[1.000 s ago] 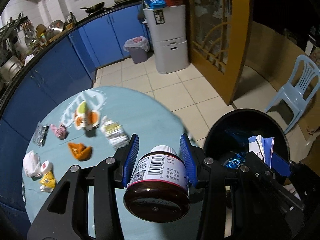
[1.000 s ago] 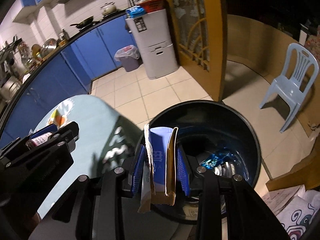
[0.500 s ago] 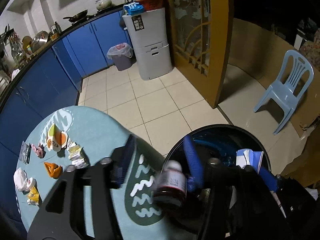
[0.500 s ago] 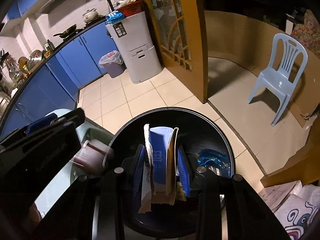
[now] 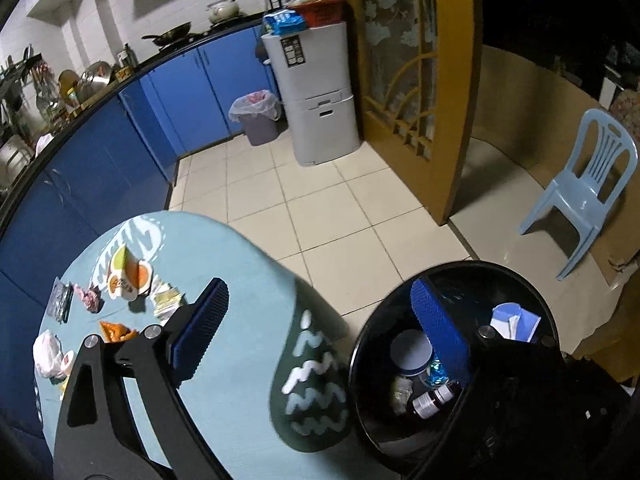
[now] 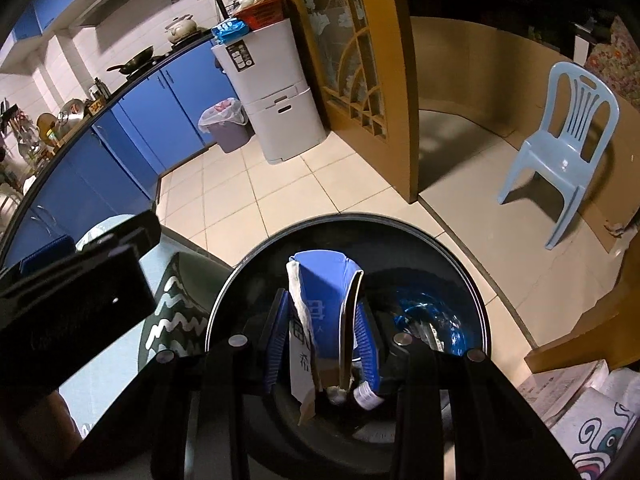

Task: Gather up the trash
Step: 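Open the right tool to drop the carton while the left tool drops the bottle into the bin, then move both open tools back over the table items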

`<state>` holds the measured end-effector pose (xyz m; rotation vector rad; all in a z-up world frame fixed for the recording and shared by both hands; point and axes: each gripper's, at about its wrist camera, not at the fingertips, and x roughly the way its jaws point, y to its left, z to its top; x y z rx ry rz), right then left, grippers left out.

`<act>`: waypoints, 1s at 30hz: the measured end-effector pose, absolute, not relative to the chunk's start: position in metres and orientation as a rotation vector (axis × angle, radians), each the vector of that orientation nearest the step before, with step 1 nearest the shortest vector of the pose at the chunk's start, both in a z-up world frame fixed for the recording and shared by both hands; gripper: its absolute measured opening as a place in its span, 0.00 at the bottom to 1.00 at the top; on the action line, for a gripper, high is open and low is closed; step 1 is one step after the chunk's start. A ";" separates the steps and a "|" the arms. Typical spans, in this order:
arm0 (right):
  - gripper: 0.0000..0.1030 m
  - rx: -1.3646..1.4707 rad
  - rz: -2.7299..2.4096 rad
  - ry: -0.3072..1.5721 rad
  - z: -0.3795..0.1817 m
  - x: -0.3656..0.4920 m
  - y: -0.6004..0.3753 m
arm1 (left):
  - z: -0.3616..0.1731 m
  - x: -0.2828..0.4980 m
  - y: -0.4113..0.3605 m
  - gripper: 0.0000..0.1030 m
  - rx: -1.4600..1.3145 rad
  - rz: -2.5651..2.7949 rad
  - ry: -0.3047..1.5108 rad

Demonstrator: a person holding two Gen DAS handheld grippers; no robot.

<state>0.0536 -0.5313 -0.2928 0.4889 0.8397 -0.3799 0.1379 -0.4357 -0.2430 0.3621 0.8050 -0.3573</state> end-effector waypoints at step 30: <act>0.83 0.393 -0.306 0.855 -0.283 0.086 -0.483 | -0.231 0.154 -0.351 0.89 0.253 -0.258 0.825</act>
